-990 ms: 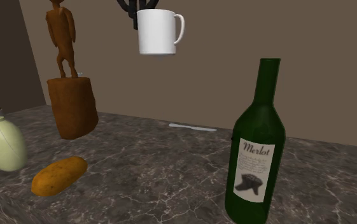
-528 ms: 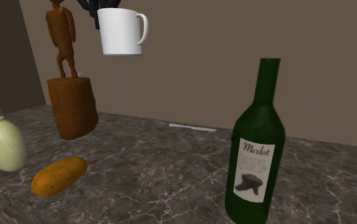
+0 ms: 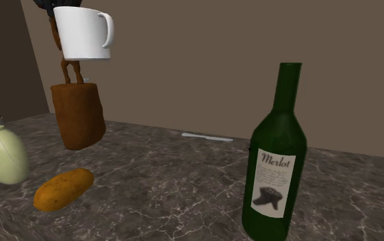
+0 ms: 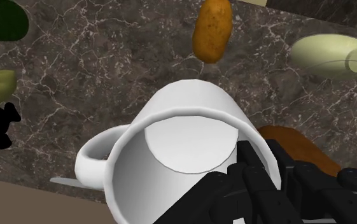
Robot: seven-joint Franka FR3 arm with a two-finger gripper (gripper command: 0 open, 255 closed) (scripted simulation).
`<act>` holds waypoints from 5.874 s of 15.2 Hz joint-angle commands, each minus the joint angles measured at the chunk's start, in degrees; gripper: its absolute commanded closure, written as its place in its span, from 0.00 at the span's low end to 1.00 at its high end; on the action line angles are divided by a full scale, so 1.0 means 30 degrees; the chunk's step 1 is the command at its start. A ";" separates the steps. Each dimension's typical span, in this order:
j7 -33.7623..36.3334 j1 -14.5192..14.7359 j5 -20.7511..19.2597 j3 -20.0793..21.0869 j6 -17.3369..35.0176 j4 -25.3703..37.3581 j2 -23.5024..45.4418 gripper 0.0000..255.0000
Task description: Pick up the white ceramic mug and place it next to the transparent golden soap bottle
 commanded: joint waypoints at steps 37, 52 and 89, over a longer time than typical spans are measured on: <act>0.2177 0.0831 0.0109 0.0559 0.8915 -0.9647 -0.0699 1.00; 0.2456 0.0830 -0.0239 0.0465 1.2569 -1.2704 -0.0048 1.00; 0.2562 0.0840 -0.0351 0.0459 1.3306 -1.3265 0.0145 0.00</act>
